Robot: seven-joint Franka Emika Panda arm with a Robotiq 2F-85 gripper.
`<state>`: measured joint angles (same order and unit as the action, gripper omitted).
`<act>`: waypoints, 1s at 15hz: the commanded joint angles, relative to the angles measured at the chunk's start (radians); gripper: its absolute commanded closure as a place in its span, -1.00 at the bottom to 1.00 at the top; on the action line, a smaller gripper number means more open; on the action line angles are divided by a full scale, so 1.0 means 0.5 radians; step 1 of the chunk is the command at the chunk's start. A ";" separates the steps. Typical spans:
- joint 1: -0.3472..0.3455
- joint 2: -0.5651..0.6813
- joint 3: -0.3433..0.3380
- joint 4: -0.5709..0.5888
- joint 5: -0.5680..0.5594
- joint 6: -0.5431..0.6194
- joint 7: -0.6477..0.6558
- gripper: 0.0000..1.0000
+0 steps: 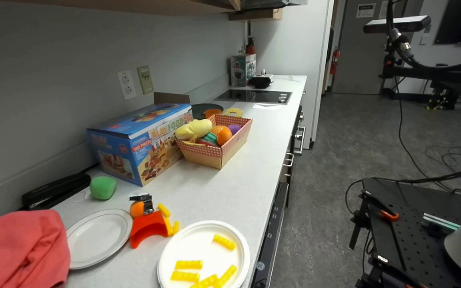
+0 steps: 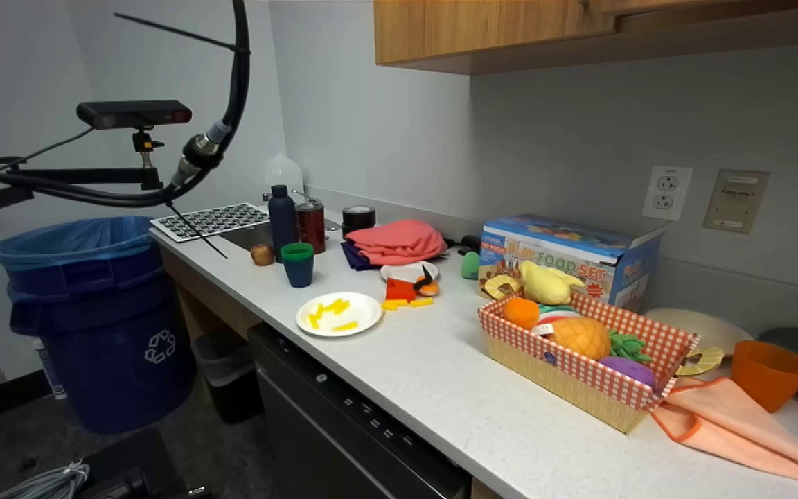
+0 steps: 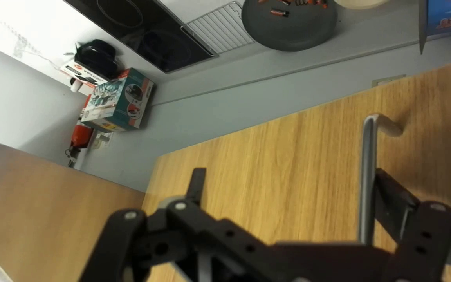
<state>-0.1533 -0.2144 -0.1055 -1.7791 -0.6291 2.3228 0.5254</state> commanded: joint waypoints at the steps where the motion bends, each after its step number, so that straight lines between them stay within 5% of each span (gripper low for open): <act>1: -0.052 -0.005 0.034 -0.002 0.012 -0.003 -0.020 -1.00; 7: -0.056 -0.014 0.035 -0.012 0.010 -0.001 -0.019 -1.00; 15: -0.203 -0.181 -0.040 -0.241 -0.070 0.351 -0.008 -1.00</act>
<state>-0.1936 -0.2435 -0.1028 -1.8424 -0.6339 2.4479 0.5244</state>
